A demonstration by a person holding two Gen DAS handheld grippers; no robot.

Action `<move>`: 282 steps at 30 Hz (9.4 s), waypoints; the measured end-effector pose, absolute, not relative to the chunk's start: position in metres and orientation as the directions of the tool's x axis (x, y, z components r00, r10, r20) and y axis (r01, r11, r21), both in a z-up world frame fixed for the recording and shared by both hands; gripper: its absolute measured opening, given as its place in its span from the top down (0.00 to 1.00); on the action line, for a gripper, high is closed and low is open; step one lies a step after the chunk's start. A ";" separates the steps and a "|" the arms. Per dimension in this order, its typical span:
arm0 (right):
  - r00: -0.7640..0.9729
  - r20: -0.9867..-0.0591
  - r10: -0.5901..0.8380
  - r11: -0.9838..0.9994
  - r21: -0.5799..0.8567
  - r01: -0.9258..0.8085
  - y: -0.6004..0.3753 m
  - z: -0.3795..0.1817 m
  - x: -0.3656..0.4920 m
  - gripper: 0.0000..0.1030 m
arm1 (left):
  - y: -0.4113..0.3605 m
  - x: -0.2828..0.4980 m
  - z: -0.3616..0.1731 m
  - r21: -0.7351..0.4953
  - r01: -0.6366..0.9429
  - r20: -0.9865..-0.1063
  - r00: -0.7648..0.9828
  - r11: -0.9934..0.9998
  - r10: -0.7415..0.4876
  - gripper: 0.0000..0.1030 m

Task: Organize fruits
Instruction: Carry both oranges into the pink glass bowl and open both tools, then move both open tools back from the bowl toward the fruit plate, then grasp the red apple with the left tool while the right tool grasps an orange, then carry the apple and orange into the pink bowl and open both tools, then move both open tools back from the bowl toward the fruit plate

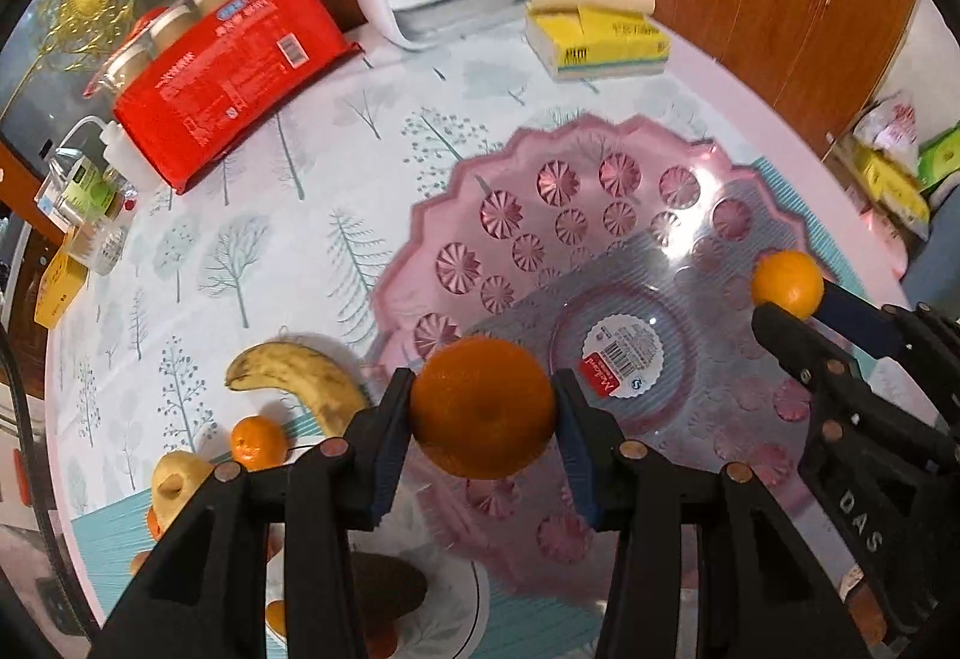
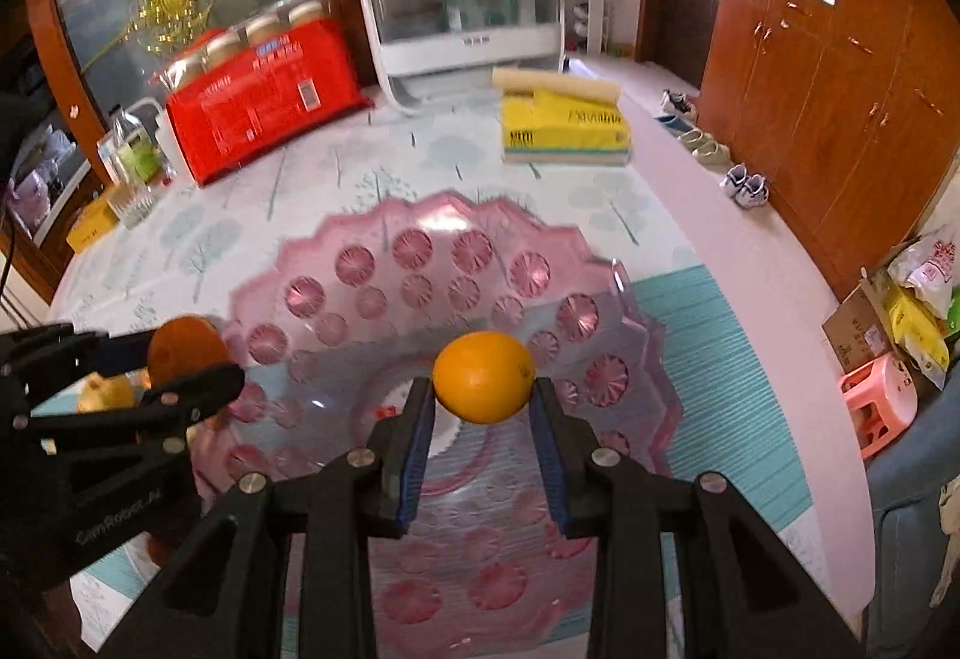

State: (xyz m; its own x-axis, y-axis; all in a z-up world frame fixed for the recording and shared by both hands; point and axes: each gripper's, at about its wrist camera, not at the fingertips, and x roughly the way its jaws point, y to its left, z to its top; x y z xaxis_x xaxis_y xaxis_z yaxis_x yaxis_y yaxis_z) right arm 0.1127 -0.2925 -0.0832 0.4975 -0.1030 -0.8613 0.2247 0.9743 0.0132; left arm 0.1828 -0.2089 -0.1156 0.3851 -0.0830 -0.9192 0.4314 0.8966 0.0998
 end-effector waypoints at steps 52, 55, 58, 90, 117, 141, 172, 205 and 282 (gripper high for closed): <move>0.504 -0.863 -0.028 0.991 0.042 0.127 -0.286 -0.084 0.102 0.47 | -0.186 0.188 -0.101 0.069 0.245 -0.912 0.408 0.967 -0.038 0.23; 0.511 -0.859 -0.036 0.992 0.032 0.124 -0.279 -0.075 0.099 0.47 | -0.178 0.184 -0.093 0.047 0.241 -0.908 0.416 0.969 -0.060 0.21; 0.518 -0.854 -0.044 0.992 0.023 0.122 -0.272 -0.066 0.096 0.47 | -0.166 0.178 -0.083 0.025 0.241 -0.901 0.426 0.970 -0.082 0.15; 0.562 -0.824 0.067 0.989 0.128 0.069 -0.082 -0.008 0.064 0.47 | 0.117 0.090 -0.007 0.021 0.159 -0.773 0.629 0.987 -0.085 0.08; 0.409 -0.904 0.128 0.992 0.112 -0.064 0.014 -0.125 0.137 0.47 | 0.168 0.124 -0.173 -0.087 0.064 -0.912 0.396 0.994 -0.105 0.08; 0.332 -0.935 0.126 0.987 0.087 -0.132 0.023 -0.168 0.169 0.62 | 0.153 0.148 -0.201 -0.091 0.047 -0.934 0.342 0.995 -0.102 0.37; 0.617 -0.783 0.077 0.992 0.122 0.031 -0.131 -0.015 0.072 0.63 | -0.015 0.117 -0.034 -0.131 0.360 -0.799 0.514 0.924 -0.314 0.38; 0.374 -0.927 -0.036 0.996 -0.003 0.089 -0.295 -0.114 0.090 0.61 | -0.213 0.155 -0.145 -0.011 0.369 -0.928 0.342 0.929 -0.147 0.37; 0.498 -0.852 0.164 0.986 0.156 -0.058 -0.008 -0.027 0.117 0.25 | 0.163 0.103 -0.039 0.023 0.059 -0.813 0.583 0.998 -0.016 0.05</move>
